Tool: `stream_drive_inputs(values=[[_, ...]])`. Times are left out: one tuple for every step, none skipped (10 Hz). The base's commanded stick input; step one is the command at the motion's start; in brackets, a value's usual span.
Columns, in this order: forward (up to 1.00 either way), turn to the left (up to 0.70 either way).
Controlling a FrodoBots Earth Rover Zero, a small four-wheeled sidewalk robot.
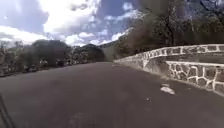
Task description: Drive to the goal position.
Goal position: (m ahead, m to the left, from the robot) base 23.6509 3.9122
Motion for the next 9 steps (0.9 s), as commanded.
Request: stream_drive_inputs(values=[[0.7,0.0],[0.7,0.0],[0.7,0.0],[0.7,0.0],[0.7,0.0],[0.7,0.0],[0.7,0.0],[0.7,0.0],[0.7,0.0]])
